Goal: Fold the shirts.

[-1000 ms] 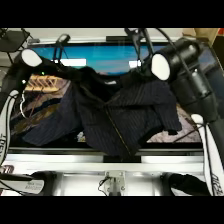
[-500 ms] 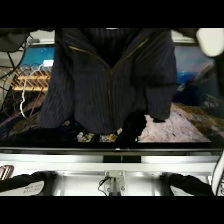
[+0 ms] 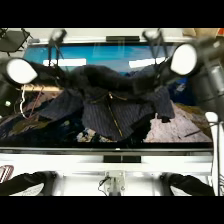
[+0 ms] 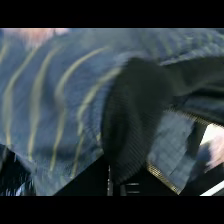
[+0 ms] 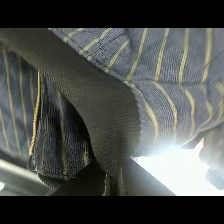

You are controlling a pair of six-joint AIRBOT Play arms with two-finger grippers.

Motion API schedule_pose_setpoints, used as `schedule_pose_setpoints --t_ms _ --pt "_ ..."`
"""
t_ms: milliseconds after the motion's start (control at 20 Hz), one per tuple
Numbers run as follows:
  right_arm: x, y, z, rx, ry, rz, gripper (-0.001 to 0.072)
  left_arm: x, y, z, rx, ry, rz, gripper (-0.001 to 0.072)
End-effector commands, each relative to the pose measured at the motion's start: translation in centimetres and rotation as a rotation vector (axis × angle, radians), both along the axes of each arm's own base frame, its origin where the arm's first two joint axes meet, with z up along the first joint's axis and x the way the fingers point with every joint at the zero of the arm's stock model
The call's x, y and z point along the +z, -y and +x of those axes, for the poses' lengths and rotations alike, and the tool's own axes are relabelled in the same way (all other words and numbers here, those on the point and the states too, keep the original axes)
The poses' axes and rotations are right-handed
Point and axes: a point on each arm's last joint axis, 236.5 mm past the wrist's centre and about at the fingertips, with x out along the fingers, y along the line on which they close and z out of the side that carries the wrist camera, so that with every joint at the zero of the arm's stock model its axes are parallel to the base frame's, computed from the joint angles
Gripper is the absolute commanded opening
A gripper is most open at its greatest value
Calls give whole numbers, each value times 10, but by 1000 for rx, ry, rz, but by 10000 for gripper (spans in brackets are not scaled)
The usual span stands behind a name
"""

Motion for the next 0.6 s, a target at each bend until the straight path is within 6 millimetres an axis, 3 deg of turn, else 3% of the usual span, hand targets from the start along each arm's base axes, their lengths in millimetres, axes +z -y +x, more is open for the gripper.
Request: schedule_pose_setpoints --t_ms 0,50,150,200,300,350,400,500,550 --pt "-27 -10 -3 17 -37 16 92 -38 -16 -6 37 -72 64 73" --pt "-25 -11 0 13 -23 26 92 -38 -20 -3 40 -66 69 164" --pt "-22 -15 5 -3 -3 47 93 -37 -33 4 67 -65 72 435" --pt "-21 -17 8 -10 7 61 93 -35 -42 7 66 -61 84 491" --pt "-17 -20 13 -21 31 82 93 -22 -66 10 36 -41 137 492" --pt "-15 -22 17 -28 48 93 93 -12 -85 14 44 -27 174 522" --pt "-13 -24 21 -30 67 104 93 0 -111 20 88 -13 220 604" --pt "-7 -29 30 -52 104 137 93 16 -174 25 183 -4 346 677" --pt "-5 -30 32 -67 111 151 93 17 -209 24 241 -20 418 677"
